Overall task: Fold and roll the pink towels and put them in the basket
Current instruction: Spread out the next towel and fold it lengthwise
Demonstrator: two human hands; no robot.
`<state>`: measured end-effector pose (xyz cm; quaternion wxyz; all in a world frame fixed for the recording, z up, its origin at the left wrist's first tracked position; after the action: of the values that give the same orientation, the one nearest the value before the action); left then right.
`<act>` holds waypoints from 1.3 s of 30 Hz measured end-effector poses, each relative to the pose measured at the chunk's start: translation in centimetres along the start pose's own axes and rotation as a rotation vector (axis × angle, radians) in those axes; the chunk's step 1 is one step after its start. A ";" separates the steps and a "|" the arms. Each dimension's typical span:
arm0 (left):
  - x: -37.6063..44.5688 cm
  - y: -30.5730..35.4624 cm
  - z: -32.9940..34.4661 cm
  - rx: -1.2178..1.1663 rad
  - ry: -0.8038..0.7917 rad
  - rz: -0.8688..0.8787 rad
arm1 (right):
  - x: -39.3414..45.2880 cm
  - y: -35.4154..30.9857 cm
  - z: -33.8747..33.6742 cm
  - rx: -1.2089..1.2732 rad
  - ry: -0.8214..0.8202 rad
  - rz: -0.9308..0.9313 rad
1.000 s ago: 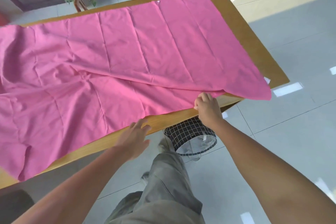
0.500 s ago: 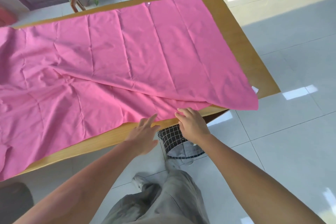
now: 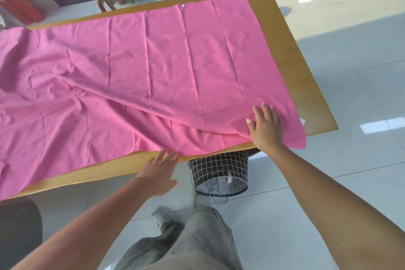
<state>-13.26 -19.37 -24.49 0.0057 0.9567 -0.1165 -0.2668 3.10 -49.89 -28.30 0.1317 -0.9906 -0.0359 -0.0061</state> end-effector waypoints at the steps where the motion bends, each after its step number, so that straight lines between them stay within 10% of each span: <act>1: 0.0 0.2 0.0 0.001 0.015 0.013 | 0.5 0.9 0.2 -0.021 -0.021 -0.016; 21: -2.4 0.7 -0.6 -0.328 0.101 -0.030 | 6.2 3.8 -1.0 -0.041 -0.149 0.077; 39: -18.4 -29.6 2.8 -0.364 0.402 -0.825 | -5.7 -30.4 5.2 0.096 -0.231 -0.364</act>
<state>-23.42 13.71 -19.67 0.0889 0.9390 0.3241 -0.0731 -4.83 -19.69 -25.49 0.1704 -0.9545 -0.2292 0.0854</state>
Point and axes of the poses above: each hand's wrist, its own x-axis towards the middle knuckle, its own z-axis out of the palm, y = z × x, the point moved 5 cm from there along x, towards the middle knuckle, and after that the axes turned 11 degrees about y, right-handed, at the moved point
